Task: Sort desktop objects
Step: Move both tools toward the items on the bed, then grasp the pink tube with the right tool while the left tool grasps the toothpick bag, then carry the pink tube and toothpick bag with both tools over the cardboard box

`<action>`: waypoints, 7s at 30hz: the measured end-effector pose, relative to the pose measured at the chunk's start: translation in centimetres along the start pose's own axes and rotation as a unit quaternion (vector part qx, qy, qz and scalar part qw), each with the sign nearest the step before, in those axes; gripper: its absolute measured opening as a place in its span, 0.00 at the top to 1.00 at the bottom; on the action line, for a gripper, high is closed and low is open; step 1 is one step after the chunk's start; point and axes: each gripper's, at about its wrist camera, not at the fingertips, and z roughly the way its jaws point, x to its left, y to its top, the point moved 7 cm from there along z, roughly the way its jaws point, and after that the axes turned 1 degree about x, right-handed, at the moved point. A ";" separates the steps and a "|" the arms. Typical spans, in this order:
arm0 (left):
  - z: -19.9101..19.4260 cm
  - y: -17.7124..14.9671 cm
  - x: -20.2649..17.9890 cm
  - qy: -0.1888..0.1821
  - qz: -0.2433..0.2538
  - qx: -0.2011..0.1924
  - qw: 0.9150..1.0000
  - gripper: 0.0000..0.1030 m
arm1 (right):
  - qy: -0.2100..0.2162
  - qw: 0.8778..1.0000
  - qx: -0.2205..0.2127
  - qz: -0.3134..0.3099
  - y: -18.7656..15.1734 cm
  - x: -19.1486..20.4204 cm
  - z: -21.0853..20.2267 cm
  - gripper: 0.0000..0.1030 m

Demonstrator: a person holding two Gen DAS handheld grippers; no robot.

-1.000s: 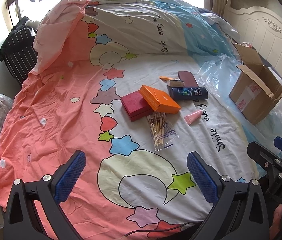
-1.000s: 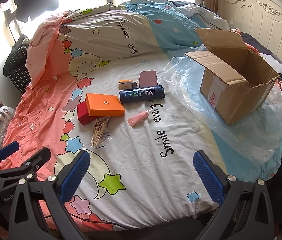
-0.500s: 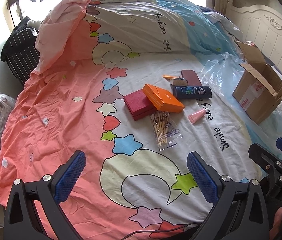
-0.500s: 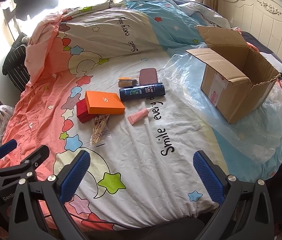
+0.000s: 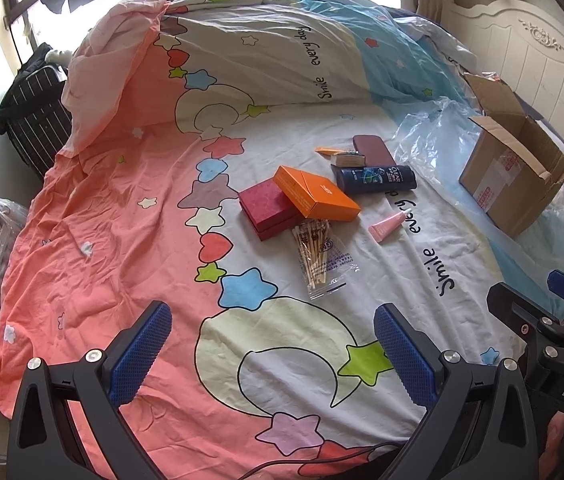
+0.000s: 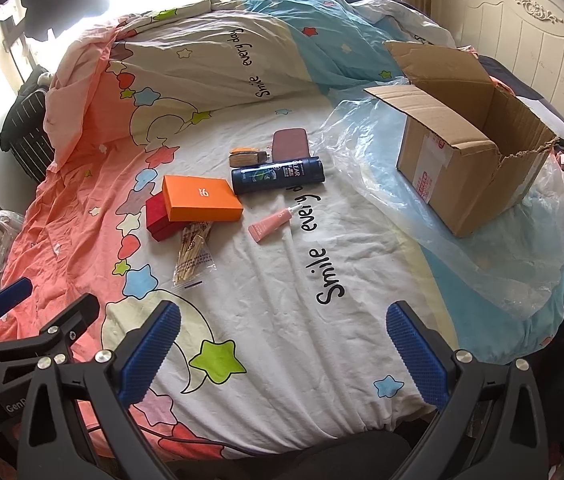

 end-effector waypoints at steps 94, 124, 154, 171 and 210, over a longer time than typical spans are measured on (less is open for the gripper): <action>18.3 3.6 -3.7 -0.042 -0.004 0.103 0.994 0.79 | 0.052 0.990 0.124 -0.045 7.9 -0.3 21.4 0.63; 15.4 4.3 -3.6 -0.054 -0.001 0.093 0.994 0.82 | 0.075 0.992 0.078 -0.057 7.5 0.4 14.7 0.85; 9.8 4.9 -5.1 -0.085 0.010 0.067 0.994 0.82 | 0.044 0.995 0.038 -0.076 7.7 1.0 7.4 0.86; 6.0 6.8 -7.9 -0.104 0.037 0.038 0.993 0.82 | 0.024 0.997 0.001 -0.067 8.8 -1.0 2.7 0.86; -3.2 17.3 -23.5 -0.157 0.157 -0.065 0.973 0.82 | -0.015 0.994 -0.104 -0.007 15.5 -12.5 -7.3 0.85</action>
